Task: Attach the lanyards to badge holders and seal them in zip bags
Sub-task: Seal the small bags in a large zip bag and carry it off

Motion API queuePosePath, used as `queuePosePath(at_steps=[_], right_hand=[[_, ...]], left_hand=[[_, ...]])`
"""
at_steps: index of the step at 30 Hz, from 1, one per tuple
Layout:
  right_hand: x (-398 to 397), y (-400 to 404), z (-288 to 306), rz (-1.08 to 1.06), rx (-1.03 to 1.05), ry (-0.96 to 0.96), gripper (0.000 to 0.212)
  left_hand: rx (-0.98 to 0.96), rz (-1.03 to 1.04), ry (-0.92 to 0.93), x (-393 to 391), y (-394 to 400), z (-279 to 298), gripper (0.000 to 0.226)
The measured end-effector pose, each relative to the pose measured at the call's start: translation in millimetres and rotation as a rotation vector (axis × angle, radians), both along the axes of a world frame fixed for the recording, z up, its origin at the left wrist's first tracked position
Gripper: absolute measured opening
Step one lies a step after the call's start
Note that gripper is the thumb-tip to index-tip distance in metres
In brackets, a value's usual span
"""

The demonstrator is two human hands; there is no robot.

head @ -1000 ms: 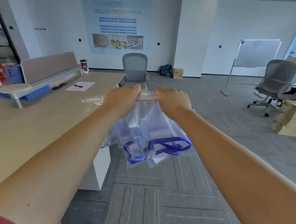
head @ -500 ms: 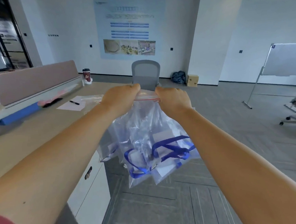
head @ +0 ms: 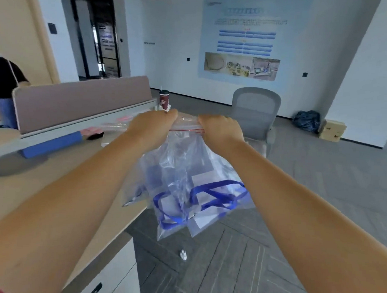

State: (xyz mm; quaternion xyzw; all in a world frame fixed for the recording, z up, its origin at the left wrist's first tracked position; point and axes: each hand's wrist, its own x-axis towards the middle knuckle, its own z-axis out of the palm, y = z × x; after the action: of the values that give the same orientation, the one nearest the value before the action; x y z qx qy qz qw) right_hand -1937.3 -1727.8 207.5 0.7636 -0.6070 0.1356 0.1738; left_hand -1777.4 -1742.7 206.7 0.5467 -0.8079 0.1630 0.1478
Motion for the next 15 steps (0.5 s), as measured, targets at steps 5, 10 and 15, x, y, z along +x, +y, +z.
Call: queuePosePath(at_steps=[5, 10, 15], right_hand=[[35.1, -119.8, -15.4, 0.224, 0.089, 0.022, 0.024], [104.3, -217.7, -41.6, 0.452, 0.142, 0.014, 0.018], [184.8, -301.1, -65.9, 0.630, 0.136, 0.014, 0.017]], left_hand=[[0.074, 0.243, -0.004, 32.1, -81.9, -19.0, 0.024], [0.080, 0.450, 0.038, 92.2, -146.6, -44.3, 0.022], [0.091, 0.590, 0.015, 165.7, -213.0, -67.3, 0.021]])
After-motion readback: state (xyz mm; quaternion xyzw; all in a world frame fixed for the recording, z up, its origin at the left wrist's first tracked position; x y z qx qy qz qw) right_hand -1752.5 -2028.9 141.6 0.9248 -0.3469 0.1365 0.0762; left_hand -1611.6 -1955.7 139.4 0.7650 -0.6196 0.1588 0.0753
